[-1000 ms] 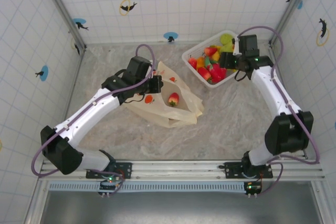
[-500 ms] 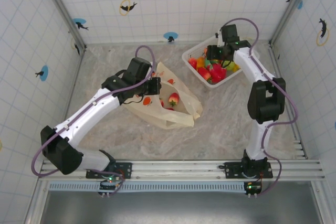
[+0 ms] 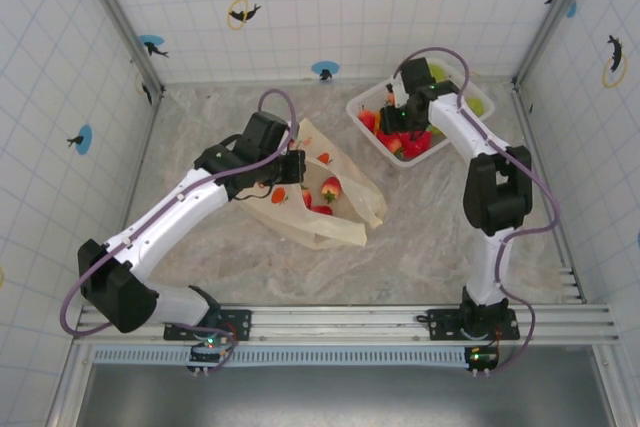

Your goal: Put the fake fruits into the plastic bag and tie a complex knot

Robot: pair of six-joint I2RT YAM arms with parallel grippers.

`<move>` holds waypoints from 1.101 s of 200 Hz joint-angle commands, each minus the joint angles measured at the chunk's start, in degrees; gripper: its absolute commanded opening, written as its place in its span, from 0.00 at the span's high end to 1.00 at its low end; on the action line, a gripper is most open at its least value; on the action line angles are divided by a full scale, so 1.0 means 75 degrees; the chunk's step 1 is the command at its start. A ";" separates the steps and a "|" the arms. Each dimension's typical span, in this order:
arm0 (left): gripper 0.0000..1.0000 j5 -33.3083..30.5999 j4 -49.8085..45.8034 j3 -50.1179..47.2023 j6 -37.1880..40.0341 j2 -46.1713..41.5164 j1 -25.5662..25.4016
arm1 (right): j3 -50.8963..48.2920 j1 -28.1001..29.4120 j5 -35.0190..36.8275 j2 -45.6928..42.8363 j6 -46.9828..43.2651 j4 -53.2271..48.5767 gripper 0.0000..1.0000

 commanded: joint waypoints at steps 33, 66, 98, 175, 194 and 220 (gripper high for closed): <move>1.00 -0.0132 -0.0163 -0.0085 0.0196 -0.0204 0.0039 | 0.0377 0.0155 0.0009 0.0462 -0.0248 -0.0690 0.35; 1.00 -0.0123 -0.0164 -0.0085 0.0202 -0.0192 0.0045 | 0.0487 0.0150 0.0256 0.0664 -0.0378 -0.1077 0.35; 1.00 -0.0138 -0.0175 -0.0078 0.0209 -0.0204 0.0045 | 0.0711 0.0081 0.0401 0.0961 -0.0550 -0.1452 0.33; 1.00 -0.0168 -0.0211 -0.0062 0.0223 -0.0146 0.0044 | 0.1118 0.0033 0.0892 0.1476 -0.1031 -0.2201 0.38; 1.00 -0.0157 -0.0204 -0.0073 0.0216 -0.0122 0.0042 | 0.0968 -0.0034 0.0654 0.1405 -0.1080 -0.2354 0.38; 1.00 -0.0128 -0.0199 -0.0063 0.0209 -0.0090 0.0042 | 0.0834 -0.0287 0.0217 0.1405 -0.0987 -0.2462 0.36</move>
